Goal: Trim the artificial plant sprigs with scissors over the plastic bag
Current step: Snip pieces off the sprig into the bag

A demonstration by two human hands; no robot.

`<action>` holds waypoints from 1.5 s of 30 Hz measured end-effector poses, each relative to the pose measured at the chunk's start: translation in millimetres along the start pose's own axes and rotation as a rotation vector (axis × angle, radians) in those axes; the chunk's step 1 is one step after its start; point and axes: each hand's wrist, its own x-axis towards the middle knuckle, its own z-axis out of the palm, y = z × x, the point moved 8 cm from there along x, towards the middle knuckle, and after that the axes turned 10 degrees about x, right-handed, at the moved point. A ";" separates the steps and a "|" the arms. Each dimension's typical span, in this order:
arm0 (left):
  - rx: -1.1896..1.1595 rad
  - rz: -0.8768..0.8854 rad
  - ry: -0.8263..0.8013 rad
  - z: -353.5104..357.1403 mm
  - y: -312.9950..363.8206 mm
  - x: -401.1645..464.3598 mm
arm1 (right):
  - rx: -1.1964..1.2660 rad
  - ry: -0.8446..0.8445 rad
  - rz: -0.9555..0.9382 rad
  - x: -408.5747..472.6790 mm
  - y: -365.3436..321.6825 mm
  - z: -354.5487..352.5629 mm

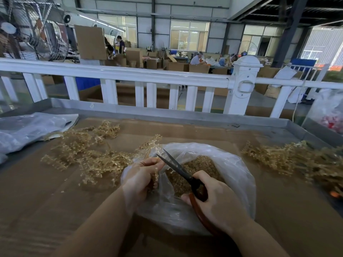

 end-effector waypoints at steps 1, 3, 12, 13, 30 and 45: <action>-0.007 -0.006 0.003 -0.4 -0.8 0.8 | 0.001 0.000 -0.001 0.0 0.0 0.2; -0.037 -0.018 0.007 -1.4 -2.3 2.0 | -0.010 0.002 -0.003 -0.1 -0.1 0.4; -0.059 -0.023 0.011 -3.6 -5.2 4.0 | -0.032 -0.016 -0.007 0.7 0.2 2.7; -0.052 -0.024 0.011 -3.2 -5.2 4.0 | -0.027 -0.017 -0.012 0.9 -0.2 2.7; 0.020 -0.057 0.026 -5.4 -8.4 4.5 | -0.069 -0.013 -0.053 3.6 0.0 5.4; -0.030 -0.074 -0.050 2.8 -1.7 -4.3 | -0.129 0.072 -0.092 2.9 -0.3 1.9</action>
